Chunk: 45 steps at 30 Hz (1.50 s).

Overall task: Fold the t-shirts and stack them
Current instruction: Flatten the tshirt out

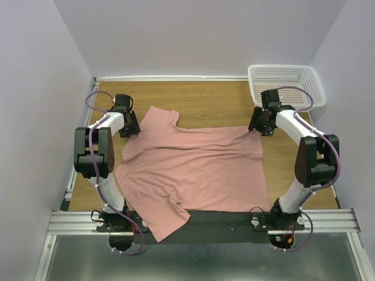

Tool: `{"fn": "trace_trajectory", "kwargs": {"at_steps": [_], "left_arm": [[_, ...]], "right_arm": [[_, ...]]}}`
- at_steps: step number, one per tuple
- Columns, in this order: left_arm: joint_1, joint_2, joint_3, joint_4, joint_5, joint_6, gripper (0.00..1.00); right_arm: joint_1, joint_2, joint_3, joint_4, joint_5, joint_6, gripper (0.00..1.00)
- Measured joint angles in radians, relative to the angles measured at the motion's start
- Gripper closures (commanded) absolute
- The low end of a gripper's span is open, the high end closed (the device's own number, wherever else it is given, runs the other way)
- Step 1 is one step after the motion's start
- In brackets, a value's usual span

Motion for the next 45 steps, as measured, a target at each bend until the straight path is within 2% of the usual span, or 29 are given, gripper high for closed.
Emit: {"fn": "trace_trajectory", "kwargs": {"at_steps": [4, 8, 12, 16, 21, 25, 27, 45], "left_arm": [[-0.005, 0.010, 0.008, 0.010, -0.001, 0.006, 0.61], [-0.023, 0.021, 0.017, 0.029, -0.002, 0.012, 0.78], [-0.027, 0.024, 0.017, 0.037, -0.002, 0.013, 0.88], [-0.027, 0.024, 0.017, 0.039, -0.003, 0.012, 0.89], [-0.026, 0.024, 0.017, 0.039, -0.004, 0.006, 0.90], [-0.026, 0.024, 0.017, 0.039, -0.005, 0.000, 0.92], [-0.026, 0.024, 0.017, 0.039, -0.006, -0.005, 0.92], [-0.026, 0.024, 0.017, 0.039, -0.010, -0.022, 0.93]], "right_arm": [[-0.003, 0.031, 0.000, 0.024, 0.002, 0.000, 0.33], [-0.025, 0.064, 0.000, 0.063, 0.001, 0.001, 0.36], [-0.045, 0.079, 0.000, 0.104, -0.001, 0.000, 0.40], [-0.052, 0.101, 0.000, 0.153, -0.005, -0.017, 0.49], [-0.052, 0.151, 0.015, 0.196, -0.024, -0.040, 0.50], [-0.055, 0.177, 0.026, 0.216, -0.037, -0.058, 0.60], [-0.059, 0.184, 0.029, 0.224, -0.040, -0.068, 0.61], [-0.113, 0.193, 0.039, 0.266, -0.190, -0.161, 0.59]]}}
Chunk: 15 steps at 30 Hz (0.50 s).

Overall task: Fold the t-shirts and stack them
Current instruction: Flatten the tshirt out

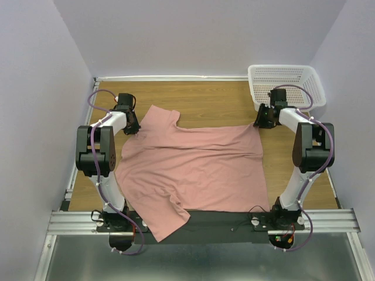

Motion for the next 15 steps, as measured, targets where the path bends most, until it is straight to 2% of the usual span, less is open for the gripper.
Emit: {"fn": "trace_trajectory", "kwargs": {"at_steps": [15], "left_arm": [[0.002, 0.000, 0.000, 0.000, 0.000, -0.004, 0.93]], "right_arm": [[-0.031, 0.019, 0.031, 0.030, -0.147, -0.042, 0.59]]}}
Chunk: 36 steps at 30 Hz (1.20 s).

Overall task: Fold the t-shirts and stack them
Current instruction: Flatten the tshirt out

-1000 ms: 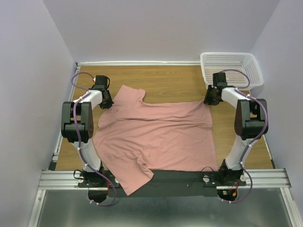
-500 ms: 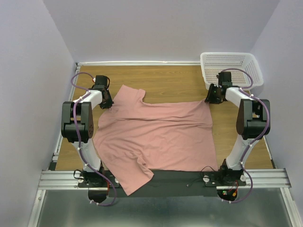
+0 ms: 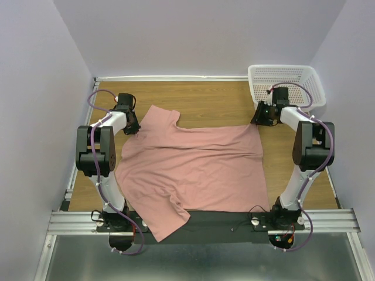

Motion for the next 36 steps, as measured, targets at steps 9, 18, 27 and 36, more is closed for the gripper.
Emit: {"fn": "trace_trajectory", "kwargs": {"at_steps": [9, 18, 27, 36], "left_arm": [[0.003, 0.000, 0.000, 0.000, 0.000, -0.003, 0.93], [0.005, 0.000, 0.000, 0.000, 0.000, -0.008, 0.94], [0.005, 0.000, 0.000, 0.000, 0.000, -0.010, 0.94], [0.035, -0.001, -0.004, 0.011, 0.001, -0.038, 0.98]], "right_arm": [[-0.018, 0.007, 0.000, 0.001, -0.028, -0.006, 0.60], [-0.042, 0.030, 0.000, 0.016, -0.089, -0.014, 0.61], [-0.045, 0.058, -0.002, 0.024, -0.196, -0.036, 0.72], [-0.072, 0.055, -0.014, 0.032, -0.174, -0.039, 0.99]]}}
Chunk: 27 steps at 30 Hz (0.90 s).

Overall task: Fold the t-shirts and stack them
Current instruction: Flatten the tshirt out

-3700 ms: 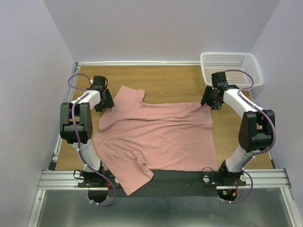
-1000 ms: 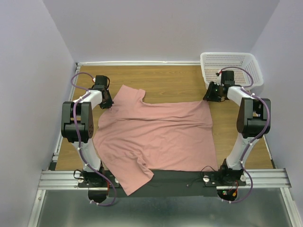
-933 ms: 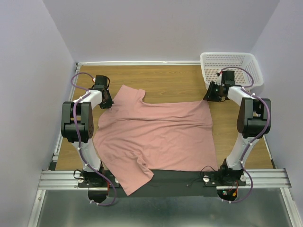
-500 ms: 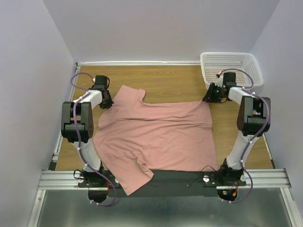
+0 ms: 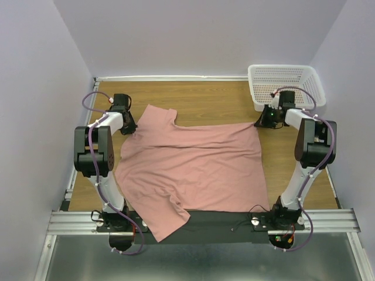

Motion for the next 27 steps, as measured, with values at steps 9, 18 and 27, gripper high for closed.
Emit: {"fn": "trace_trajectory", "kwargs": {"at_steps": [9, 18, 27], "left_arm": [[0.076, -0.038, -0.061, 0.042, 0.011, -0.064, 1.00], [0.080, -0.039, -0.062, 0.048, 0.033, -0.051, 1.00], [0.068, -0.039, -0.061, 0.050, 0.044, -0.027, 1.00]], "right_arm": [[-0.064, -0.003, -0.011, -0.001, 0.042, 0.043, 0.99], [-0.063, -0.002, 0.029, -0.006, -0.012, 0.079, 0.82], [-0.028, -0.002, 0.061, 0.008, 0.006, 0.047, 0.36]]}}
